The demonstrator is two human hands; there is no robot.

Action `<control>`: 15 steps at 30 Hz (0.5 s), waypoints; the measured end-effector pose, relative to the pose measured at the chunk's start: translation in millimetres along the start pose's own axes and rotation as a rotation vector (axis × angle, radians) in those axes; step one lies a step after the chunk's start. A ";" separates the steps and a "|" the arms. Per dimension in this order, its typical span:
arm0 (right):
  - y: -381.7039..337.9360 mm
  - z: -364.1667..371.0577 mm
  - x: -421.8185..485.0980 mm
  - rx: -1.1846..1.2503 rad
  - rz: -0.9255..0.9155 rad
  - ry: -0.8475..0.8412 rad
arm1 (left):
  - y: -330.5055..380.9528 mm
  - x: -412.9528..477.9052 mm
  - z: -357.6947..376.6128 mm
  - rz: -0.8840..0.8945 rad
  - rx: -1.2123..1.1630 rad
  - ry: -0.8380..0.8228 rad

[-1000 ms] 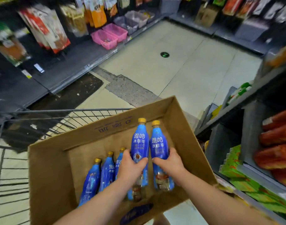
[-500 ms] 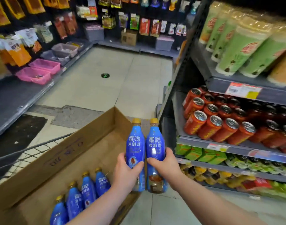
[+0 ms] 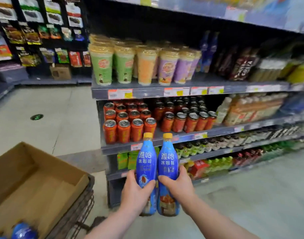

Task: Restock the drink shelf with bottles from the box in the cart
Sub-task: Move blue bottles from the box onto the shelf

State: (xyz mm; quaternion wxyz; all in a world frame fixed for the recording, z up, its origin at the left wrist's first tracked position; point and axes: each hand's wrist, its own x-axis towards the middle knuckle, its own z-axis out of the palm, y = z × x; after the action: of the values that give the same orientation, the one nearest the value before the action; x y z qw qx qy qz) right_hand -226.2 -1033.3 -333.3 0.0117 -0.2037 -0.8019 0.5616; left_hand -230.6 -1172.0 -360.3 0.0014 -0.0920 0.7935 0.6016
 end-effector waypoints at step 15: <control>36.5 -257.8 -19.3 0.170 -0.088 0.300 | 123.8 -92.8 208.7 0.257 0.002 -0.229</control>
State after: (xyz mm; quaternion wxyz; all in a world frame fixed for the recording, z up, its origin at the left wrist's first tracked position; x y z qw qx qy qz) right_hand -133.2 -798.4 -267.1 0.1730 -0.2485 -0.7487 0.5897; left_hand -180.4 -927.2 -289.4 0.0149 0.0791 0.7941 0.6025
